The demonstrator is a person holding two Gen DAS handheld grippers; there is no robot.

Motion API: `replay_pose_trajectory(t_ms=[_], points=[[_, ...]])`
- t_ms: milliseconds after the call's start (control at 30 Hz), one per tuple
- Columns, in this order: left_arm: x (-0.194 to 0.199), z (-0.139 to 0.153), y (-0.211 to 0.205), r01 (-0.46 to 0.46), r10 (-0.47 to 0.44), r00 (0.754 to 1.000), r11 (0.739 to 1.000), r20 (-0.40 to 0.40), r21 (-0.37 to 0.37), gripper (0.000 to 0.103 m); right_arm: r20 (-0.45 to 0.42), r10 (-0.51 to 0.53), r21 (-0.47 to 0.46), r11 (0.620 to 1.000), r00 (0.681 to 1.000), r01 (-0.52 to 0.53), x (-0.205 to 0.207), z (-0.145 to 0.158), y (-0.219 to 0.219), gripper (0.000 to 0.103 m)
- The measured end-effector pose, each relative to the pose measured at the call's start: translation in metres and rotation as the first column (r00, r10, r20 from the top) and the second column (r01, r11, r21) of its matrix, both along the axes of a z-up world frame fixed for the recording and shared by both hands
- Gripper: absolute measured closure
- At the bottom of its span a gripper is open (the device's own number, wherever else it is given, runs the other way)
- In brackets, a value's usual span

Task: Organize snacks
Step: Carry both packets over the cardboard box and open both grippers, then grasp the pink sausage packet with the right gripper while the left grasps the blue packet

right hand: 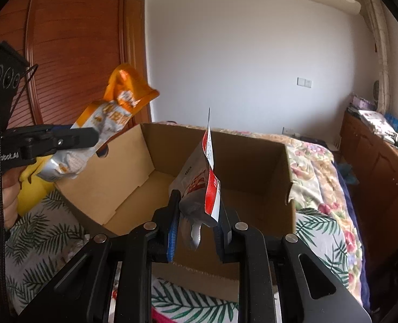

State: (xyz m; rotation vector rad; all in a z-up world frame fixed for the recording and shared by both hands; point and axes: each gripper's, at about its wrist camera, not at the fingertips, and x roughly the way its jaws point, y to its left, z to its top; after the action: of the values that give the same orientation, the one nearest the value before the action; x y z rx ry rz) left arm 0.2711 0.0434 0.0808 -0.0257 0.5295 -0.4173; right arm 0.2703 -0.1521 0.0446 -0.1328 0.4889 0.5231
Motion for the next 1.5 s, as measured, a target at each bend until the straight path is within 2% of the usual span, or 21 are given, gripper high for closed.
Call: replay_pose_trajectory(t_ms=[133, 300, 333, 400, 500, 700, 933, 1133, 1267, 1500], points=[[0.01, -0.005, -0.01, 0.0, 0.0, 1.0, 1.0, -0.015, 0.016, 0.072, -0.016, 0.003, -0.009, 1.0, 1.0, -0.003, 0.009, -0.007, 0.001, 0.082], [0.018, -0.015, -0.019, -0.023, 0.025, 0.999, 0.999, -0.046, 0.028, 0.064, -0.031, -0.003, -0.01, 1.0, 1.0, 0.003, 0.013, -0.013, 0.0, 0.081], [0.019, -0.016, -0.019, -0.025, 0.026, 0.998, 0.999, -0.052, 0.027, 0.063, -0.027, -0.007, -0.008, 1.0, 1.0, 0.007, 0.012, -0.013, -0.002, 0.076], [0.016, -0.017, -0.019, -0.031, 0.033, 0.998, 0.999, -0.05, 0.027, 0.063, -0.01, -0.019, -0.005, 1.0, 1.0, 0.019, 0.01, -0.011, -0.003, 0.075], [0.011, -0.014, -0.02, -0.045, 0.046, 0.998, 0.998, -0.035, 0.032, 0.052, -0.011, -0.026, -0.001, 1.0, 1.0, 0.026, 0.006, -0.007, -0.005, 0.073], [-0.012, -0.004, -0.023, -0.05, 0.051, 0.999, 0.998, -0.014, 0.049, 0.051, -0.002, -0.029, 0.016, 0.999, 1.0, 0.029, -0.022, 0.005, -0.012, 0.071], [-0.06, -0.001, -0.019, -0.051, 0.052, 0.999, 0.997, -0.01, 0.051, 0.049, -0.007, -0.032, 0.034, 0.999, 0.999, 0.033, -0.071, 0.01, -0.022, 0.068], [-0.102, -0.011, -0.01, -0.056, 0.057, 0.998, 0.997, -0.011, 0.058, 0.044, -0.053, -0.059, 0.031, 0.998, 0.997, 0.061, -0.1, -0.008, -0.03, 0.068], [-0.124, -0.028, -0.003, -0.055, 0.057, 0.998, 0.997, -0.039, 0.052, 0.04, -0.103, -0.076, 0.041, 0.996, 0.992, 0.081, -0.109, -0.026, -0.037, 0.068], [-0.147, -0.066, -0.002, -0.057, 0.065, 0.993, 0.995, -0.1, 0.08, 0.039, -0.177, -0.092, 0.01, 0.995, 0.98, 0.095, -0.114, -0.063, -0.037, 0.068]])
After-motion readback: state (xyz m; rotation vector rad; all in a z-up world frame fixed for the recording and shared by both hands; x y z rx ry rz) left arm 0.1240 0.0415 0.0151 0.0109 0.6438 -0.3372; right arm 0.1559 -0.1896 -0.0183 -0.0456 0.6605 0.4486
